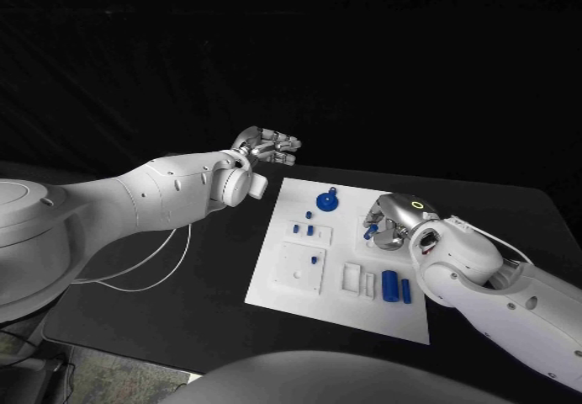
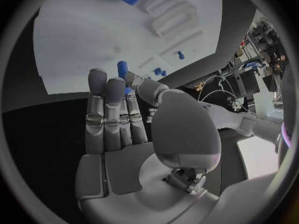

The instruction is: Assemble the parts on the task board

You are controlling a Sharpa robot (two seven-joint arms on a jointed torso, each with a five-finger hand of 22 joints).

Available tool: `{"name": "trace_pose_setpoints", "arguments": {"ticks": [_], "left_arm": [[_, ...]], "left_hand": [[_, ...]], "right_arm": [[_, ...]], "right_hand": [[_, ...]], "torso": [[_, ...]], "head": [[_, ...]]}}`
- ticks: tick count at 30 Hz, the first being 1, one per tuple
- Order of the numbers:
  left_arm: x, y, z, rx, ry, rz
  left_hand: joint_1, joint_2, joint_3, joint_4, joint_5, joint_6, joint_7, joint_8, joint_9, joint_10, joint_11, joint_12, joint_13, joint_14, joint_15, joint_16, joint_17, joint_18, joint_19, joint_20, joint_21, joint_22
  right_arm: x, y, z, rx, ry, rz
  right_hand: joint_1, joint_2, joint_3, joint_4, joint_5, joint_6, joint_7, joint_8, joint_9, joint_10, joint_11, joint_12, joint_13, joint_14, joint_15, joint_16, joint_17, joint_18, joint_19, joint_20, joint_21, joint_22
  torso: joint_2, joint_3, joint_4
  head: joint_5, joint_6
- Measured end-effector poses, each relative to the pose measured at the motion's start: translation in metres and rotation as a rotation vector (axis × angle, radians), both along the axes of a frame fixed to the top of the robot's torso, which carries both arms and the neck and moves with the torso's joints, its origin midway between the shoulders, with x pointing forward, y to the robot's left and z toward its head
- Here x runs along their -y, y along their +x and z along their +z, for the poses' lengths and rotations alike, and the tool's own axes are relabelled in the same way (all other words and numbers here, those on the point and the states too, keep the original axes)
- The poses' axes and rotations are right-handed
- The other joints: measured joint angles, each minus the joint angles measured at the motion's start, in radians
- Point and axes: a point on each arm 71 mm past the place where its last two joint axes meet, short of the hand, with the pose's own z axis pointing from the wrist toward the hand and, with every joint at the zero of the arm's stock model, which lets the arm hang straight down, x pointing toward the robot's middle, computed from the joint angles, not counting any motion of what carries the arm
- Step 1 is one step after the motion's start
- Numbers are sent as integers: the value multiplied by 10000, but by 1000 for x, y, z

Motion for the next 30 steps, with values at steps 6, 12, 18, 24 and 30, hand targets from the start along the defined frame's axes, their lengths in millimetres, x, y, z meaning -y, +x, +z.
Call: {"name": "trace_pose_setpoints", "arguments": {"ticks": [6,12,18,24,30], "left_arm": [[0,1,0,4,6,8],[3,1,0,7,-2,-16],[7,2,0,9,-24,-70],[10,2,0,8,-47,-125],[14,2,0,3,-78,-195]], "left_hand": [[0,0,-2,2,0,-15,-15,0,0,0,0,0,0,0,0,0,0,0,0,0,0,-4],[0,0,-2,2,0,-14,-14,0,0,0,0,0,0,0,0,0,0,0,0,0,0,-4],[0,0,0,56,0,-14,-14,0,0,0,0,0,0,0,0,0,0,0,0,0,0,-39],[0,0,-9,65,0,-13,-13,0,0,0,0,0,0,0,0,0,0,-1,0,0,0,-44],[0,0,-9,65,0,-13,-13,0,0,0,0,0,0,0,0,0,1,0,0,0,0,-44]], "right_arm": [[-10,-4,25,530,434,271],[-26,-7,39,766,840,620],[-55,-22,30,422,1042,1404],[-77,-34,15,123,904,2091],[-93,-45,-2,-164,675,2650]], "right_hand": [[2,-2,0,0,0,1,0,0,9,0,0,0,0,0,0,0,12,1,0,0,0,12],[3,-3,-42,42,0,0,0,0,8,0,0,0,0,0,1,-47,55,0,0,2,0,51],[4,-4,-55,55,-1,0,0,0,7,0,0,0,0,0,1,-47,103,0,0,3,0,102],[5,-5,-82,27,-30,0,0,0,7,0,0,0,0,-1,2,-106,110,1,0,4,-11,126],[3,-2,-83,26,-32,0,0,0,6,0,0,0,0,-1,3,-107,127,2,0,5,-42,151]], "torso": [[-2,-5,7],[-2,-11,12],[-2,-16,18],[-2,-22,17],[1,-17,19]], "head": [[46,5],[120,-33],[221,-70],[335,-110],[492,-162]]}}
